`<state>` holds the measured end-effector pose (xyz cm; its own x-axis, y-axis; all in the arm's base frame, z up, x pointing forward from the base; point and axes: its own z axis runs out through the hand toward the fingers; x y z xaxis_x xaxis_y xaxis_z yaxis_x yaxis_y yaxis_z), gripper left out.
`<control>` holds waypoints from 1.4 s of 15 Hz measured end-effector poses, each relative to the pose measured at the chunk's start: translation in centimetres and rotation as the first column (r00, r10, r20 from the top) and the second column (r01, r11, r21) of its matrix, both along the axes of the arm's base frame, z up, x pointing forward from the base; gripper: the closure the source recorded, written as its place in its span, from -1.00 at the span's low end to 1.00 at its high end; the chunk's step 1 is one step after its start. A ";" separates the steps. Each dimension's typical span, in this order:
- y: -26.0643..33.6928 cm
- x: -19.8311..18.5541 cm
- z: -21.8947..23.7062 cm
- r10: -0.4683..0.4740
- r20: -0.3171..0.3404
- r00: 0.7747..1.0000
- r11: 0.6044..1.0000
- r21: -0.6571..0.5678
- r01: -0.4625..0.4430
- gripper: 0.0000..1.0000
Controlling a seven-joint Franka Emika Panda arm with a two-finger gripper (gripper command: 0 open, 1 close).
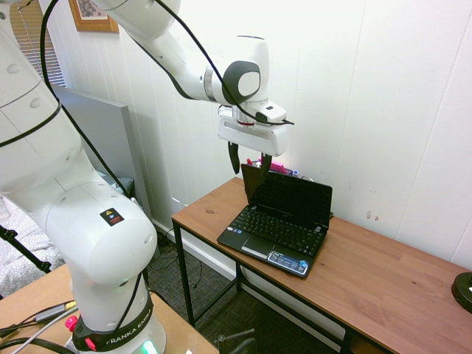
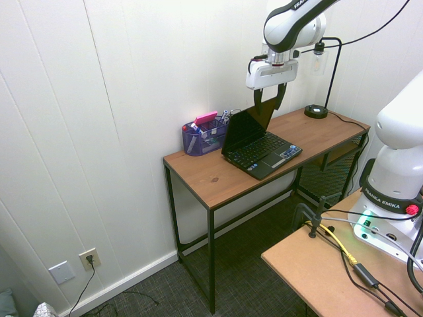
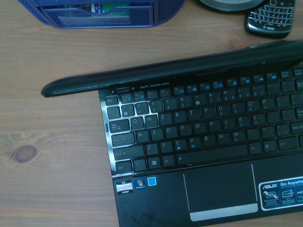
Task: Close the laptop lid
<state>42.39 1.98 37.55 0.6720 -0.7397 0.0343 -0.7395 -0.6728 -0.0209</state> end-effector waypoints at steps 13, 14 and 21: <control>-1.7 10.8 0.8 -0.074 0.126 0.989 0.995 -0.051 0.081 1.00; -2.2 11.3 -0.1 -0.083 0.117 0.990 0.995 -0.049 0.089 1.00; -2.9 13.3 -3.1 -0.119 0.081 0.990 0.992 -0.021 0.122 1.00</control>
